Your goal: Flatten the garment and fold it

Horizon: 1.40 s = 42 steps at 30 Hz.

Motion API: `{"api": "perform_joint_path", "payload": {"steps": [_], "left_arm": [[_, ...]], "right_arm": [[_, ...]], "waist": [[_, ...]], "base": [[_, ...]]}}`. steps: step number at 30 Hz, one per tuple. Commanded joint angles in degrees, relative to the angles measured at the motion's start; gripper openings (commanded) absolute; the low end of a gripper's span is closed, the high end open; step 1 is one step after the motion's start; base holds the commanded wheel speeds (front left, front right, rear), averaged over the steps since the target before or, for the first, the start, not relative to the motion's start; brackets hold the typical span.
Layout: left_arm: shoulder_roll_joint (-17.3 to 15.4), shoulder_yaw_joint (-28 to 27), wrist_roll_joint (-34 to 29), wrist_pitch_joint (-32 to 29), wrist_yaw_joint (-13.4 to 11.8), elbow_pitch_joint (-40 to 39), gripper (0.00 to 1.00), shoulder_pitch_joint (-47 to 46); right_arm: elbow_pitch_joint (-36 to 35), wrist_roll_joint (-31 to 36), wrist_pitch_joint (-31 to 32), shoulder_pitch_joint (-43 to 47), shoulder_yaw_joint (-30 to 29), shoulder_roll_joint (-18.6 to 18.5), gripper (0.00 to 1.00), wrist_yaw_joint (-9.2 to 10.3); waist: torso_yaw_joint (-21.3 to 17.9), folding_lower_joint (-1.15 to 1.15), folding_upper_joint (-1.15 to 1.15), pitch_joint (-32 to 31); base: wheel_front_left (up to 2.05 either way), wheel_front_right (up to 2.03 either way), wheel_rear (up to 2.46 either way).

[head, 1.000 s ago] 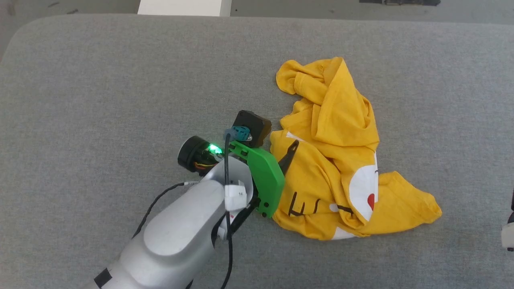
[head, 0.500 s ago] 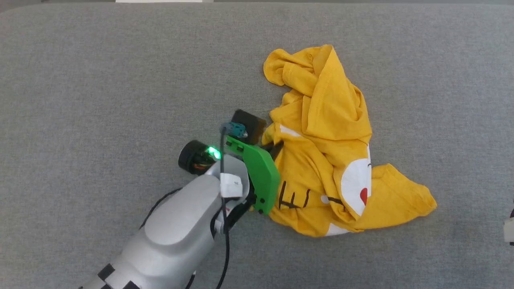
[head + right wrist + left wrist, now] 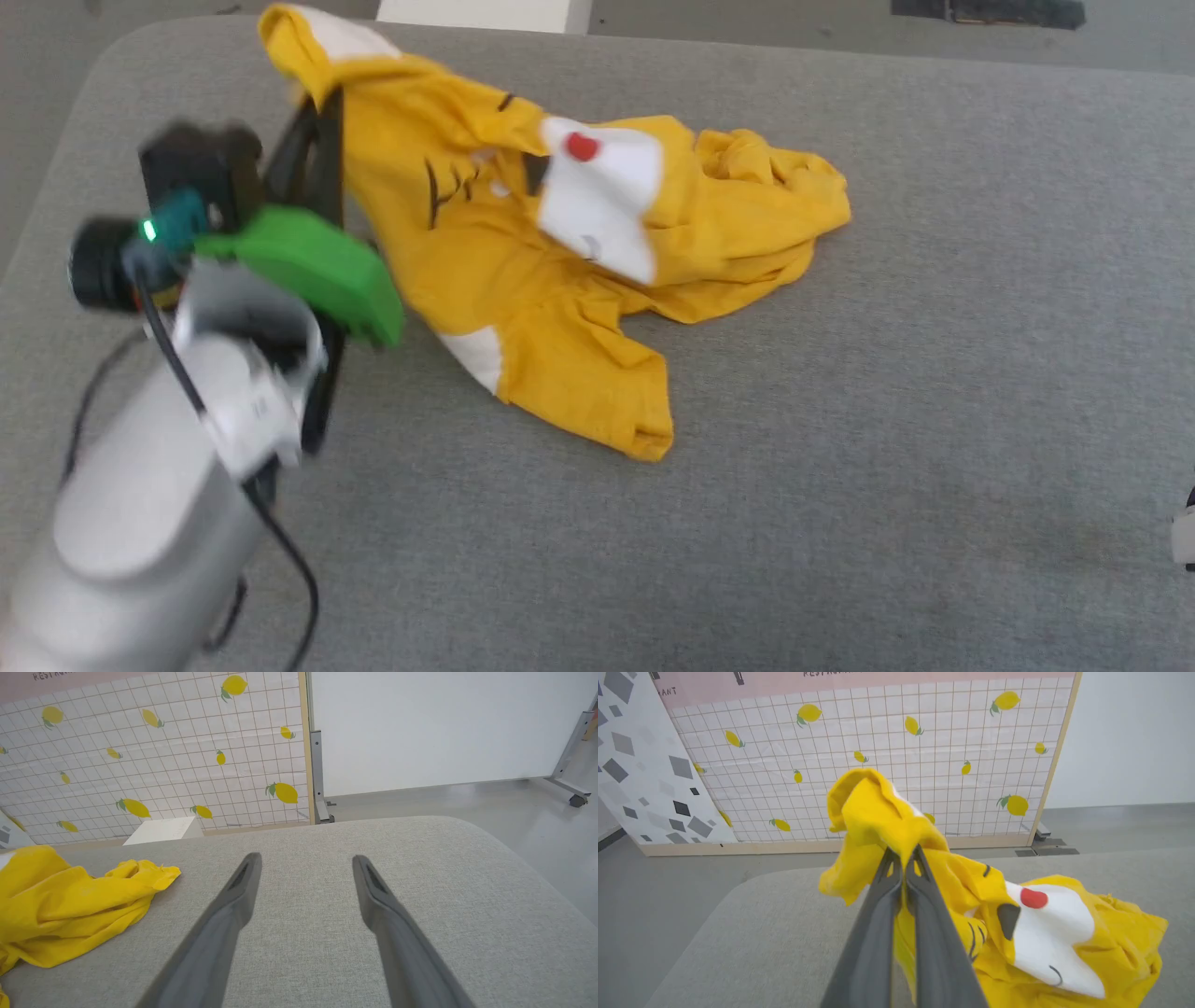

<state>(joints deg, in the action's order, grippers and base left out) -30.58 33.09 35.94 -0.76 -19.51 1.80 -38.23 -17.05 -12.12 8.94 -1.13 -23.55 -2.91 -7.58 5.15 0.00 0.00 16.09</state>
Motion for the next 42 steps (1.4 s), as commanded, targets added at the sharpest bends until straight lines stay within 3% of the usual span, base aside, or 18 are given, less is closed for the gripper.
{"api": "perform_joint_path", "payload": {"steps": [1, 6, 11, 12, 13, 14, 19, 23, 25, 28, 31, 34, 42], "left_arm": [[-0.2, 0.9, -0.5, 0.3, -0.7, -2.6, 0.0, 3.9], [0.9, 5.5, 1.8, 0.8, -1.2, -12.5, 0.0, 16.0], [4.6, 11.2, 5.4, -0.3, 0.3, -13.9, 0.0, 23.5], [5.4, 11.8, 6.5, -0.8, 0.5, -13.4, 0.31, 24.5], [5.9, 11.9, 7.0, -0.9, 0.3, -12.9, 0.46, 25.0], [6.1, 12.4, 7.3, -1.4, 0.3, -12.1, 1.0, 25.3], [7.4, 13.0, 12.7, -4.1, 3.7, -13.2, 1.0, 26.1], [6.5, 8.2, 18.9, -3.7, 5.7, -17.5, 1.0, 26.8], [5.2, 3.8, 19.7, -1.5, 4.1, -18.6, 1.0, 27.1], [2.5, -1.6, 17.3, 1.8, -0.5, -16.8, 1.0, 27.1], [-0.2, -2.3, 13.6, 2.6, -2.9, -12.9, 1.0, 26.7], [-0.5, -1.2, 12.5, 2.0, -2.5, -8.4, 1.0, 25.6], [3.2, 2.0, 12.8, 0.6, 1.1, 2.4, 1.0, 21.1]], "right_arm": [[-0.3, 0.1, 0.2, 0.1, 0.2, 0.0, 1.0, 0.09], [-0.7, 0.1, 0.3, 0.2, 0.5, 0.0, 1.0, 0.09], [-0.7, 0.3, 0.4, 0.1, 0.4, 0.0, 1.0, 0.09], [-0.7, 0.4, 0.4, 0.1, 0.4, 0.0, 1.0, 0.09], [-0.6, 0.4, 0.5, 0.1, 0.4, 0.0, 1.0, 0.09], [-0.6, 0.4, 0.5, 0.1, 0.4, 0.0, 1.0, 0.09], [-0.2, 0.5, 0.7, 0.4, 0.6, 0.0, 1.0, 0.09], [-0.1, 0.5, 0.7, 0.8, 0.7, 0.0, 1.0, 0.09], [-0.2, 0.3, 0.7, 0.9, 0.7, 0.0, 1.0, 0.09], [-0.2, 0.2, 0.8, 1.0, 0.9, 0.0, 1.0, 0.09], [-0.2, 0.2, 0.8, 1.0, 1.2, 0.0, 1.0, 0.09], [-0.4, 0.3, 0.9, 0.7, 1.6, 0.0, 1.0, 0.09], [-1.2, 1.0, 1.6, 0.0, 2.2, 0.0, 1.0, 0.09]], "waist": [[1.1, 0.0, 0.0, -0.4], [1.5, 0.0, 0.0, 0.7], [1.8, 0.0, 0.0, 1.3], [1.9, 0.0, 0.0, 1.3], [1.9, 0.0, 0.0, 1.3], [2.0, 0.0, 0.0, 1.2], [2.1, 0.0, 0.0, 0.3], [1.9, 0.0, 0.0, -0.1], [1.8, 0.0, 0.0, -0.2], [1.5, 0.0, 0.0, 0.1], [1.2, 0.0, 0.0, 0.5], [0.8, 0.0, 0.0, 1.2], [-0.3, 0.0, 0.0, 2.3]], "base": [[0.0, 0.0, 0.0], [0.0, 0.0, 0.0], [0.0, 0.0, 0.0], [0.0, 0.0, 0.0], [0.0, 0.0, 0.0], [0.0, 0.0, 0.0], [0.0, 0.0, 0.0], [0.0, 0.0, 0.0], [0.0, 0.0, 0.0], [0.0, 0.0, 0.0], [0.0, 0.0, 0.0], [0.0, 0.0, 0.0], [0.0, 0.0, 0.0]]}}
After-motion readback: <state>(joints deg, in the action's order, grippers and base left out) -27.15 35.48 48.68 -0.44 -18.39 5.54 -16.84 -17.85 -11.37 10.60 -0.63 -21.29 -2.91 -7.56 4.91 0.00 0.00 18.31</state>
